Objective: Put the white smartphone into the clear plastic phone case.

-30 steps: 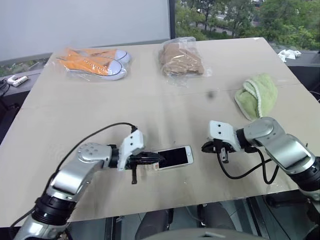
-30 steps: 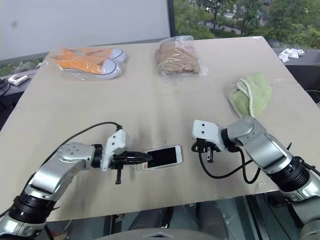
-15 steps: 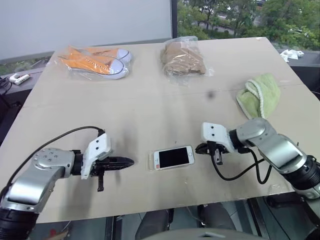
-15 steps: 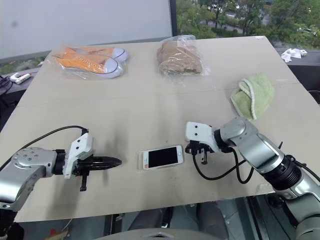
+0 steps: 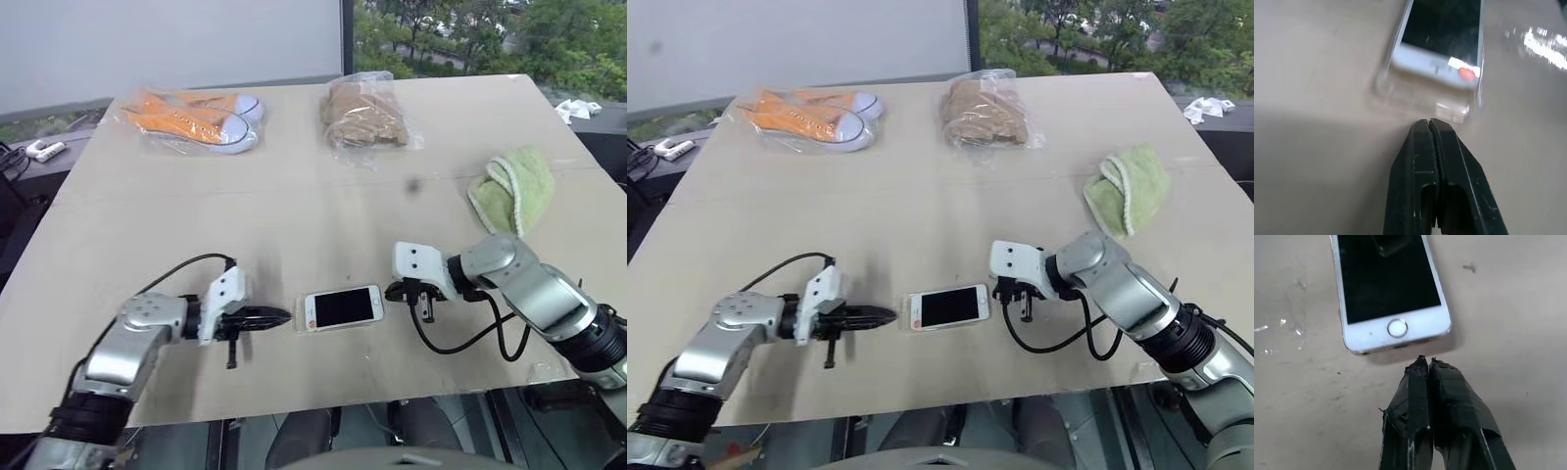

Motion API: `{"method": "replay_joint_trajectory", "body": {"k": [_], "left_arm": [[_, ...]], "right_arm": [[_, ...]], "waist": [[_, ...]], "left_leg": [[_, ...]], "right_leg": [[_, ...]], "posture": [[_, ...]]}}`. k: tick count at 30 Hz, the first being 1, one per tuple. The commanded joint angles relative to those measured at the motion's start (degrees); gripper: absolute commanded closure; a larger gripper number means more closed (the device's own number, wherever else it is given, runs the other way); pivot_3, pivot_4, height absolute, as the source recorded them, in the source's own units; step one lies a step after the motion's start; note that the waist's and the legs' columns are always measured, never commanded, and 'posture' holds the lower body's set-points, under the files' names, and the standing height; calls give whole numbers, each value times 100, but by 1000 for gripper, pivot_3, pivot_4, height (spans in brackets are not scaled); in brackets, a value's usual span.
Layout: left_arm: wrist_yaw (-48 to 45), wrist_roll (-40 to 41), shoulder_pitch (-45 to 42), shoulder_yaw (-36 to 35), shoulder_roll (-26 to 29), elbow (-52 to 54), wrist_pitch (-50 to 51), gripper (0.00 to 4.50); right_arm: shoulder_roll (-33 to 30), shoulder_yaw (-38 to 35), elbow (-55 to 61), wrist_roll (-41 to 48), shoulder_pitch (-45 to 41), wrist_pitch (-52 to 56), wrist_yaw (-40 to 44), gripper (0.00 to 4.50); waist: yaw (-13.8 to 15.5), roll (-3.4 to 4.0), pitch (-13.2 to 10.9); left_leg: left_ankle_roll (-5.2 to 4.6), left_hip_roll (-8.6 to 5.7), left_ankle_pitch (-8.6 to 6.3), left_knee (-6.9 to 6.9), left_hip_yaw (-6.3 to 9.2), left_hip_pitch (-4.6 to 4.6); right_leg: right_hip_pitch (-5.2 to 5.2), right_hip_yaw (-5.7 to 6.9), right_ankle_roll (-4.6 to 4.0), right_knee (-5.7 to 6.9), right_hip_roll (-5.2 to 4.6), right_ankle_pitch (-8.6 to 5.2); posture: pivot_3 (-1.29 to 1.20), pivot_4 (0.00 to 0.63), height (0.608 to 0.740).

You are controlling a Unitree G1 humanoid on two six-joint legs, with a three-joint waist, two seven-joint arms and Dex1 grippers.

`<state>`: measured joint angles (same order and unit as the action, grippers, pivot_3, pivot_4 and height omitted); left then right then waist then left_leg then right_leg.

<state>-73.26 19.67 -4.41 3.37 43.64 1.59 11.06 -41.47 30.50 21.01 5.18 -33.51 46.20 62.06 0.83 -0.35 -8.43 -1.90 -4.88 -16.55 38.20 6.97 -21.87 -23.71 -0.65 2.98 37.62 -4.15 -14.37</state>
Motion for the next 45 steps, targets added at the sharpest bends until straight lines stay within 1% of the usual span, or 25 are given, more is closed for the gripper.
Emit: {"method": "replay_joint_trajectory", "body": {"k": [1,12,19,25,29,36,41,45], "left_arm": [[123,-205,-89,300,-202,-91,-51,4500],[266,-483,-375,645,-767,-483,-391,4500],[348,-548,-635,742,-1045,-474,-246,4500],[428,-579,-753,784,-1254,-301,-1,4500],[497,-567,-794,804,-1350,-172,148,4500],[573,-604,-860,838,-1465,-18,355,4500],[602,-640,-940,834,-1549,-1,429,4500],[606,-653,-943,819,-1575,50,485,4500]], "right_arm": [[-58,-131,174,9,-78,15,-30,4342],[-113,-135,147,6,-88,41,-69,4342],[-123,-99,127,-16,-103,30,-84,4342],[25,-18,64,-80,-165,109,-160,4342],[304,-53,80,-77,-174,563,-377,4342],[598,172,305,-76,-131,962,-503,4342],[613,253,481,-2,-100,1225,-474,4342],[592,38,318,-88,-95,1123,-612,4342]], "waist": [[1,1,1],[21,3,5],[30,8,15],[28,9,18],[27,9,22],[25,12,32],[29,14,41],[31,15,42]], "left_leg": [[0,0,0,0,0,0],[0,-2,0,8,2,3],[-1,-7,1,11,6,5],[0,-7,1,11,8,6],[0,-7,1,12,8,8],[0,-8,1,12,9,10],[0,-9,1,12,10,13],[0,-10,1,13,12,13]], "right_leg": [[0,-1,0,0,0,0],[6,3,0,4,-1,0],[10,7,1,8,-5,1],[12,8,2,10,-5,1],[13,8,2,12,-5,1],[14,7,1,13,-5,1],[18,8,2,14,-5,1],[20,10,2,13,-7,2]], "posture": [[0,150,740],[0,150,740],[0,150,740],[0,150,740],[0,150,740],[0,150,740],[0,150,740],[0,150,740]]}}
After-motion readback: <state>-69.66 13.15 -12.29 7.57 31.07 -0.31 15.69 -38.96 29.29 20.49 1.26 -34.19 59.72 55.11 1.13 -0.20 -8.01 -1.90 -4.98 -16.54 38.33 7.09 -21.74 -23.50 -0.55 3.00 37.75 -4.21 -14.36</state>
